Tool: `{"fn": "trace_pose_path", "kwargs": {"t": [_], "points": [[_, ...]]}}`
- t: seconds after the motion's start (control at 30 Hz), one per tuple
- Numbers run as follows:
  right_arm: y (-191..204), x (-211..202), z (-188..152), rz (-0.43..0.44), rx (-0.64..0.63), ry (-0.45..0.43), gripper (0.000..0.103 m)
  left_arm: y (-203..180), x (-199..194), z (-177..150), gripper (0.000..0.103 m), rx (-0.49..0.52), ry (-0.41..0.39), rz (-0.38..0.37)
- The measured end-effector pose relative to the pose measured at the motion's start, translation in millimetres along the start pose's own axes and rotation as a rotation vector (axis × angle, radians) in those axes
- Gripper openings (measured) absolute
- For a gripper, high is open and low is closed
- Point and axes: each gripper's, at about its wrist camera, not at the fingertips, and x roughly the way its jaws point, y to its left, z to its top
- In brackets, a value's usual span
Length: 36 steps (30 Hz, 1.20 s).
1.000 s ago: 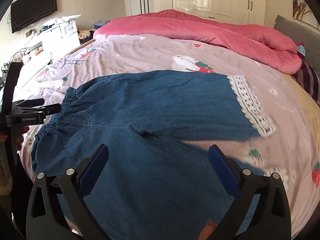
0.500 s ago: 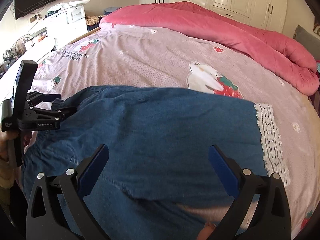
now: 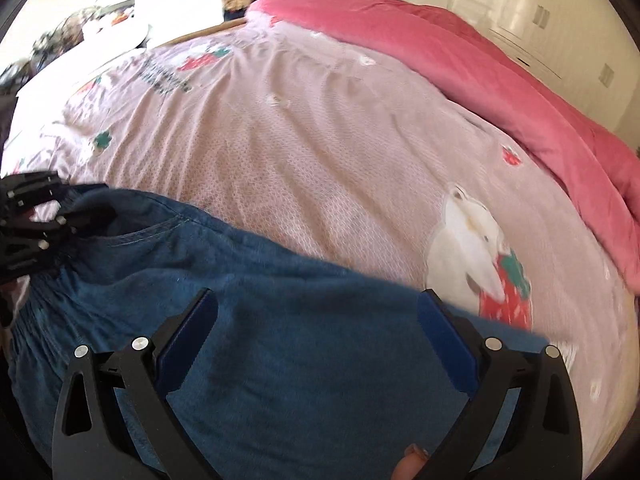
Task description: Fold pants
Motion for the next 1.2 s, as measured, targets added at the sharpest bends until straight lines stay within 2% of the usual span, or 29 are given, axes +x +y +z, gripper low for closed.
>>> {"fn": "trace_pose_path", "kwargs": {"t": [0.07,0.23,0.27,0.3,0.33,0.4,0.5,0.57,0.73,0.97,1.2], "points": [[3.5,9.4,7.0,0.024,-0.068,0.025,0.099,3.0,-5.9,2.1,0.025,-0.013,-0.022,-0.008],[15.2,32.2,15.8,0.016,-0.208,0.080,0.096,7.2,-18.2,3.9,0.025,-0.027,-0.068,-0.027],[17.7,36.6,17.5,0.021,-0.219,0.086,0.091,6.0,-20.2,4.3,0.025,-0.021,-0.078,-0.030],[20.2,39.9,18.3,0.036,-0.224,0.093,0.073,5.3,-21.2,3.6,0.025,-0.017,-0.083,-0.029],[23.9,43.9,18.7,0.069,-0.231,0.106,0.063,3.9,-22.3,3.1,0.025,-0.009,-0.088,-0.031],[32.8,44.1,16.1,0.102,-0.256,0.110,0.034,1.6,-22.4,3.1,0.025,0.008,-0.094,-0.024],[38.4,34.2,11.8,0.102,-0.236,0.095,0.010,3.5,-19.8,2.5,0.025,0.007,-0.088,-0.011],[34.0,20.4,9.0,0.090,-0.182,0.066,0.006,6.9,-19.2,2.6,0.025,-0.007,-0.085,-0.015],[28.8,-19.8,-1.1,0.082,-0.053,0.018,0.005,2.2,-32.4,-2.8,0.025,0.012,-0.114,-0.029],[45.3,-88.4,-27.6,0.048,-0.006,-0.101,0.006,-10.4,-66.5,-11.1,0.026,0.035,-0.178,-0.056],[63.2,-125.1,-66.6,0.051,0.040,-0.151,0.006,-31.3,-93.6,-27.6,0.026,0.105,-0.224,-0.070]]}}
